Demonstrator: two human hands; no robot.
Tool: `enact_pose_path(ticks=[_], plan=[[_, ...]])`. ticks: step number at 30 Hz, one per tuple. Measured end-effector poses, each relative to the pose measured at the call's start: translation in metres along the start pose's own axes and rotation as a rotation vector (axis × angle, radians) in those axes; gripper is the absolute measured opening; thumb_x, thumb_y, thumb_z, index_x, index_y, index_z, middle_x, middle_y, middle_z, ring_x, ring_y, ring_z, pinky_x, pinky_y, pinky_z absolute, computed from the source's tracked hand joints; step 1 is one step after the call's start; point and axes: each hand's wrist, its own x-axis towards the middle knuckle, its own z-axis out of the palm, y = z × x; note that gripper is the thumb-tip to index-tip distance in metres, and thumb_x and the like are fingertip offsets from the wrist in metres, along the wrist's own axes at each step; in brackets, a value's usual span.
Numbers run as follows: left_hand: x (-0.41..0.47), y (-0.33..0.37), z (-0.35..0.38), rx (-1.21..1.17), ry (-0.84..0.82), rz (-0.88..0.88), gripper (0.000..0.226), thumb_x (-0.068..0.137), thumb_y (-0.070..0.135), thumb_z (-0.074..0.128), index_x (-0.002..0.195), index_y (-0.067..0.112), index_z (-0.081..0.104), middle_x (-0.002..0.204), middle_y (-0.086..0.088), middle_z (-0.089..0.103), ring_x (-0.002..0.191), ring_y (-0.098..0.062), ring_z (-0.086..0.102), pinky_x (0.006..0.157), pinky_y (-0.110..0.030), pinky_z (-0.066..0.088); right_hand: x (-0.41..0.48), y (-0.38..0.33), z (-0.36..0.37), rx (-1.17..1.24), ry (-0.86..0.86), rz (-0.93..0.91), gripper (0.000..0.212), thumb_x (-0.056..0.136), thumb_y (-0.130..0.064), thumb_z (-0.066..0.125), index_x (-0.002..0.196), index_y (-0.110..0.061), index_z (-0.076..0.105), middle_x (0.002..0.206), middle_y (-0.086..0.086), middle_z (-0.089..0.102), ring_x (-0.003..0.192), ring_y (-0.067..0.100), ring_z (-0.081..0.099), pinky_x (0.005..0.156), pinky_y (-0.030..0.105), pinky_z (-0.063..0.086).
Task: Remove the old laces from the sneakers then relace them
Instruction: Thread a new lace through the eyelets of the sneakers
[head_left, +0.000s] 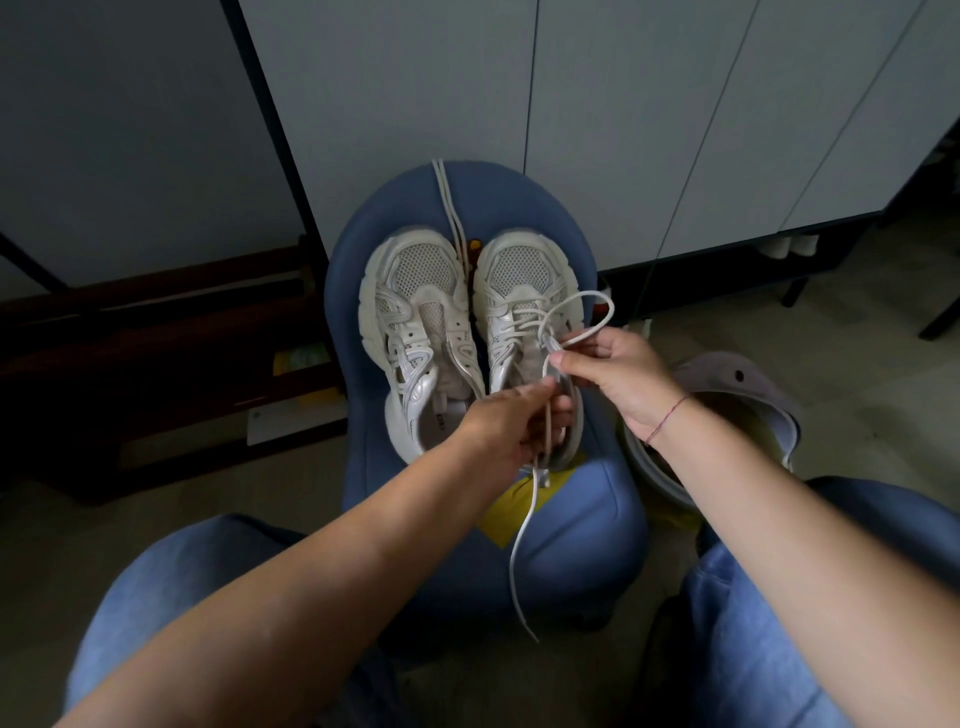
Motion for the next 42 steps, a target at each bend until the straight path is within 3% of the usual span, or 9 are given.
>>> enact_pose_path(ticks=[3,8,10,14,17,20,24,30,42], plan=[[-0.007,-0.001,-0.006,0.280,-0.123,-0.017,0.017,0.098,0.016,0.058,0.085,0.006,0.064,0.063,-0.001,0.066,0.054,-0.010,0.060,0.056,-0.020,0.052,0.002,0.001,-0.001,-0.010,-0.006,0.014,0.017,0.079,0.000,0.071,0.083,-0.015,0.065,0.079,0.002,0.067,0.069,0.005,0.063,0.063,0.016,0.050],[-0.030,-0.001,-0.015,0.751,-0.503,-0.244,0.015,0.097,0.014,0.058,0.085,0.009,0.065,0.072,0.003,0.070,0.068,-0.006,0.066,0.071,-0.019,0.054,0.002,0.001,-0.002,-0.024,-0.030,0.015,0.015,0.079,-0.001,0.072,0.080,-0.015,0.066,0.076,0.002,0.066,0.065,0.002,0.062,0.061,0.014,0.049],[-0.030,-0.003,-0.017,0.700,-0.487,-0.229,0.012,0.098,0.015,0.057,0.091,0.008,0.065,0.080,0.000,0.072,0.074,-0.009,0.068,0.075,-0.020,0.055,0.001,0.001,-0.002,-0.021,-0.030,0.015,0.016,0.080,-0.001,0.071,0.079,-0.016,0.065,0.075,0.001,0.066,0.064,0.002,0.062,0.060,0.014,0.049],[-0.021,-0.002,-0.015,0.216,-0.326,-0.181,0.018,0.099,0.027,0.053,0.096,0.013,0.062,0.093,-0.005,0.073,0.092,-0.017,0.068,0.096,-0.032,0.049,0.001,0.001,-0.001,-0.014,-0.028,0.010,0.016,0.080,-0.001,0.071,0.078,-0.015,0.065,0.075,0.001,0.066,0.063,0.002,0.062,0.060,0.014,0.049],[-0.014,0.003,-0.009,-0.018,-0.182,-0.162,0.026,0.102,0.030,0.047,0.092,0.012,0.063,0.080,-0.003,0.074,0.082,-0.016,0.069,0.087,-0.031,0.054,0.001,0.001,-0.001,-0.013,-0.029,0.006,0.015,0.080,-0.001,0.071,0.080,-0.015,0.065,0.076,0.002,0.066,0.064,0.002,0.062,0.059,0.014,0.049],[-0.016,0.003,-0.006,0.065,-0.103,-0.069,0.027,0.105,0.022,0.043,0.092,0.011,0.064,0.065,0.001,0.069,0.061,-0.011,0.067,0.065,-0.025,0.057,0.001,0.001,-0.002,-0.025,-0.025,0.003,0.014,0.080,-0.002,0.071,0.080,-0.015,0.066,0.076,0.002,0.066,0.064,0.003,0.062,0.060,0.015,0.048],[-0.028,0.000,-0.009,0.370,-0.201,0.062,0.023,0.103,0.015,0.048,0.094,0.006,0.067,0.068,-0.004,0.068,0.062,-0.014,0.066,0.070,-0.025,0.057,0.000,0.002,-0.002,-0.026,-0.017,0.008,0.016,0.079,-0.002,0.072,0.079,-0.016,0.065,0.074,0.000,0.066,0.062,0.001,0.062,0.060,0.015,0.048],[-0.041,-0.007,-0.023,0.613,-0.465,-0.152,0.022,0.101,0.015,0.050,0.092,0.009,0.069,0.074,-0.002,0.073,0.070,-0.011,0.069,0.076,-0.022,0.055,0.001,0.001,0.000,-0.015,-0.010,0.021,0.017,0.079,-0.002,0.072,0.083,-0.016,0.064,0.077,0.000,0.066,0.064,0.002,0.062,0.060,0.014,0.049],[-0.053,-0.001,-0.035,0.770,-0.515,-0.191,0.021,0.101,0.015,0.050,0.093,0.012,0.069,0.082,-0.002,0.073,0.076,-0.012,0.070,0.076,-0.022,0.054,-0.002,0.000,0.001,-0.051,-0.001,0.013,0.017,0.079,-0.004,0.073,0.085,-0.016,0.063,0.081,0.001,0.065,0.073,0.007,0.061,0.063,0.014,0.050]])
